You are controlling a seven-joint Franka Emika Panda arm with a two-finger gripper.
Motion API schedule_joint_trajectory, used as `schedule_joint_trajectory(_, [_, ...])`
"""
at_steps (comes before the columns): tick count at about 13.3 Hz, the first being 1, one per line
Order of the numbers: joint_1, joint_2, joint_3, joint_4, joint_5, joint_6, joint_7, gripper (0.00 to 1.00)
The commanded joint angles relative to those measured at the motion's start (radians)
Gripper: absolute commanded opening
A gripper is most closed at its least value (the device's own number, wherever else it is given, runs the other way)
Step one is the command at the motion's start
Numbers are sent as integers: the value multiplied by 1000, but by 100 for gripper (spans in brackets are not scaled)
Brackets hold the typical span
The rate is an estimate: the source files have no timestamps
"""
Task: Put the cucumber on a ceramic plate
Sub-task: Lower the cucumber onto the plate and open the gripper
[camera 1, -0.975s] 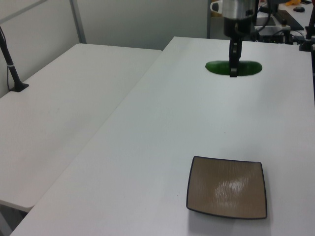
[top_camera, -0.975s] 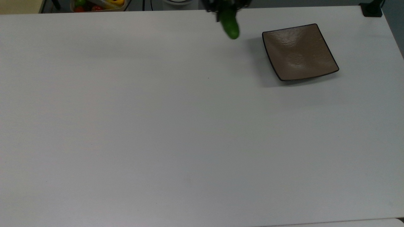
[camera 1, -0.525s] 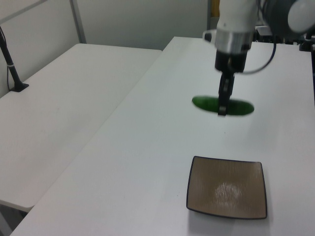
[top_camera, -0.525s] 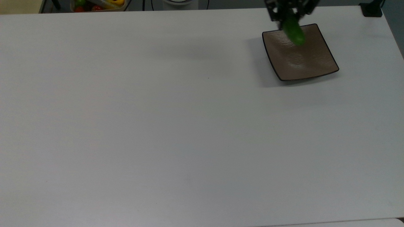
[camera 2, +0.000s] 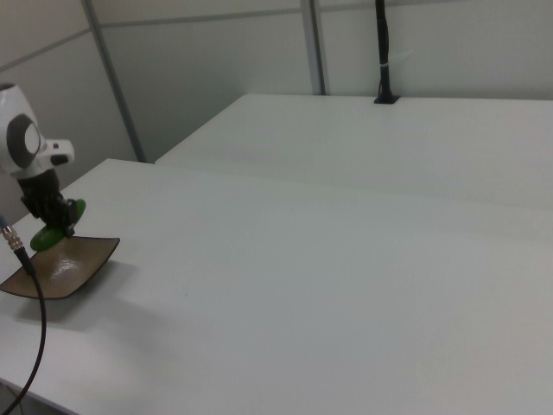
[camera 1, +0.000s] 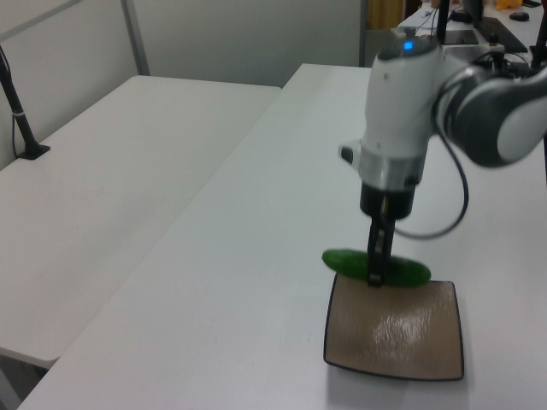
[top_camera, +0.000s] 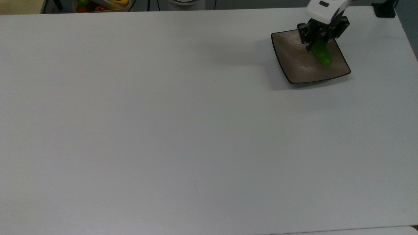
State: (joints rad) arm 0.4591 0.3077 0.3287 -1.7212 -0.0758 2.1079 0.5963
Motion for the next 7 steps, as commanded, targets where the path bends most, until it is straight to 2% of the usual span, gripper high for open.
schedule_joint_trajectory(1, [59,60,-5,-23,-84,58,114,20])
schedule_joint_trajectory(5, [82,112,-5,-23,-85,83,119,21])
schedule_joint_trajectory(7, [84,116,-5,-28,-85,86,119,26])
